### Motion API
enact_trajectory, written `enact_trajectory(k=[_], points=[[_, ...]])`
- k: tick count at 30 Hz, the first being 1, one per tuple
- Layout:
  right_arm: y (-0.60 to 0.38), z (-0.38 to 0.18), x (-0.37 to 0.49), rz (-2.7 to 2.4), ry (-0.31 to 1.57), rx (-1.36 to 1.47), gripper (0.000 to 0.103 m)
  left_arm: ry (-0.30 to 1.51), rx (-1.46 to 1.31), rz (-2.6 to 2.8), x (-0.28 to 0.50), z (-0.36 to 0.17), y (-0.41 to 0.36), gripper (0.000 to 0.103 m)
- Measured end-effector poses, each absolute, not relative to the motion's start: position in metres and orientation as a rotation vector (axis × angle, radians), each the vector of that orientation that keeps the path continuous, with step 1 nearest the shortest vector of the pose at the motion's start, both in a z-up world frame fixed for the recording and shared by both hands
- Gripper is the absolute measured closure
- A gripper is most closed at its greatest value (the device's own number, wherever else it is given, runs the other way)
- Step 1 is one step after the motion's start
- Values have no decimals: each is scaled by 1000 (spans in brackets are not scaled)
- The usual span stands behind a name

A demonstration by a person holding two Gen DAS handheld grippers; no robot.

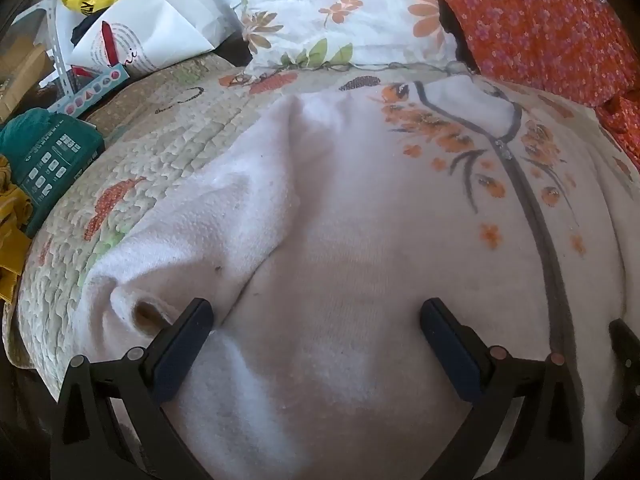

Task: Fold small clothes

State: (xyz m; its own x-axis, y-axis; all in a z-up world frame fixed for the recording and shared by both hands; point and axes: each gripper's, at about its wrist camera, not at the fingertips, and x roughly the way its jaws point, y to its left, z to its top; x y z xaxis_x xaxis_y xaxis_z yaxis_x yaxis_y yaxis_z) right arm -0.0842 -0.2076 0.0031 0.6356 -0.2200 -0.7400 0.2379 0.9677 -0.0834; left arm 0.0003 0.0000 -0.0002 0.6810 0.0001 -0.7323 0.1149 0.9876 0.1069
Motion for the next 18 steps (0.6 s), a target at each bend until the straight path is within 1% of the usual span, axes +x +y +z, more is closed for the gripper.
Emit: enact_trajectory(k=[7, 10, 18], points=[[-206, 3, -83, -266, 836, 19, 0, 773, 147, -49, -3, 2, -5, 0], [-206, 3, -84, -268, 832, 18, 0, 807, 149, -64, 0, 5, 1, 0], [-206, 2, -85, -268, 826, 16, 0, 808, 148, -62, -1, 3, -1, 0]])
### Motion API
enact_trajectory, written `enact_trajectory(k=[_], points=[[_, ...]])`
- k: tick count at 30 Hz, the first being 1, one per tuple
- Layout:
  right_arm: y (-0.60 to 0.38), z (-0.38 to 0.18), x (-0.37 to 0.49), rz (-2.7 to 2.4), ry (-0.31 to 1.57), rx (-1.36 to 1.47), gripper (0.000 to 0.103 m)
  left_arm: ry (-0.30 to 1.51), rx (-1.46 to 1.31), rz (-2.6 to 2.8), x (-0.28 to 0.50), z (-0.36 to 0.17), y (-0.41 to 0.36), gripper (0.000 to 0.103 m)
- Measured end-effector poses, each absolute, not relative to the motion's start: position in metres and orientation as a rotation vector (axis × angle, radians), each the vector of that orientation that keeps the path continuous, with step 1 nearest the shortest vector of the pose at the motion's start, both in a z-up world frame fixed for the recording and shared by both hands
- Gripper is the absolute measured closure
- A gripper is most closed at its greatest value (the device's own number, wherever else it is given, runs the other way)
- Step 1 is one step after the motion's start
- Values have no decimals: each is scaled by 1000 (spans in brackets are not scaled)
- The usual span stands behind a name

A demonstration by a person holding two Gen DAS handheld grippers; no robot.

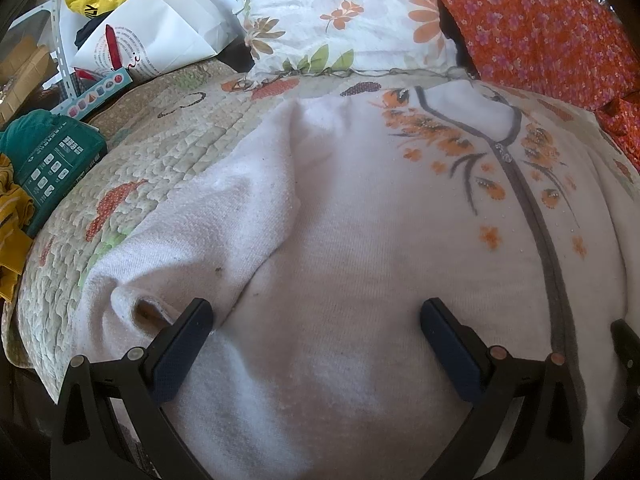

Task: Fold small clothes

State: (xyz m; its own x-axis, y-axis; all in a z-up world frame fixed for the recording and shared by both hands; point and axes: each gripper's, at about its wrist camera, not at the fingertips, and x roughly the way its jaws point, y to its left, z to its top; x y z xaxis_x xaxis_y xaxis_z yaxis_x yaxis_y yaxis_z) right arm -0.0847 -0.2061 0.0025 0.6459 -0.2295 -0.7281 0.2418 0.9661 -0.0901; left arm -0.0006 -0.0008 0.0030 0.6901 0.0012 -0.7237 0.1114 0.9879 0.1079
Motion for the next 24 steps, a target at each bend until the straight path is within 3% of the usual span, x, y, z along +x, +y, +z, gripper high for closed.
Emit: enact_trajectory(k=[24], points=[[-206, 2, -84, -270, 824, 18, 0, 802, 147, -61, -2, 1, 0, 0]])
